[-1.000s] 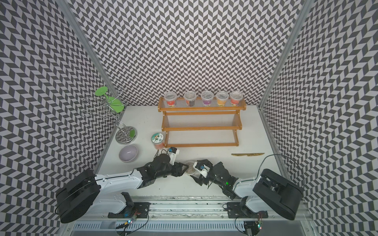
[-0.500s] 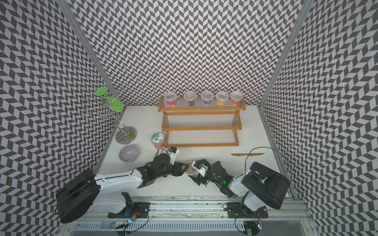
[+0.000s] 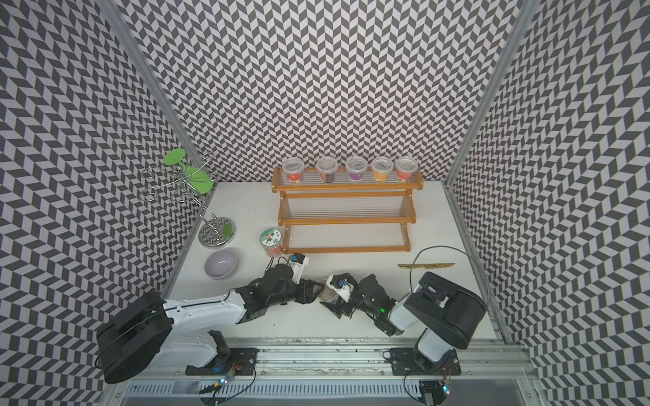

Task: Place the seed container on the shelf
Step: Pick up the seed jar at the center of the board.

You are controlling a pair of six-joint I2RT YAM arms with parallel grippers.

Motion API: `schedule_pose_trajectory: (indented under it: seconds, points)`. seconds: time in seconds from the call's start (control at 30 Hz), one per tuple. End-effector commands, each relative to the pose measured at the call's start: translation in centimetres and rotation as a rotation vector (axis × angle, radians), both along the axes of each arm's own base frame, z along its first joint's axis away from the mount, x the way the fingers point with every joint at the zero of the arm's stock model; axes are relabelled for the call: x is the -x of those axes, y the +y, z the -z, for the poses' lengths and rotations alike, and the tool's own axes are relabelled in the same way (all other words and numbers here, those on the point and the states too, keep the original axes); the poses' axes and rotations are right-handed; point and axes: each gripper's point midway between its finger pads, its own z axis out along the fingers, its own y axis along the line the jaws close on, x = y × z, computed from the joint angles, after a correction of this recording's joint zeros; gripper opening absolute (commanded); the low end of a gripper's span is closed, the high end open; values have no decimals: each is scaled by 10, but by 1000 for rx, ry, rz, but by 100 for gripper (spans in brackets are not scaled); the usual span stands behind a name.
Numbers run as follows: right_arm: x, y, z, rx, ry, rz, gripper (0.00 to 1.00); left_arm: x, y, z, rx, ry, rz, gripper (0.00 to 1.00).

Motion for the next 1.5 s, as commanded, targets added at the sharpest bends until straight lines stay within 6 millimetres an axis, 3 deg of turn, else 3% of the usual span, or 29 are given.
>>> schedule_pose_trajectory:
  seconds: [0.0,0.53,0.83,0.87,0.97,1.47]
  points:
    - [-6,5,-12,-53,-17,6,89,-2,-2,-5,0,-15,12,62]
    - [-8,6,-9,-69,22,5,84,-2,-1,-5,-3,-17,12,62]
    - [-6,7,-7,-72,32,-4,91,-2,-2,-6,-1,-16,14,61]
    - [-13,15,-17,-97,12,-8,91,-1,-2,-7,0,-16,16,61]
    - [-13,16,-16,-101,14,-12,93,-1,-1,-6,0,-15,15,60]
    - [-12,15,-9,-87,27,-15,90,-1,3,-12,6,-29,0,60]
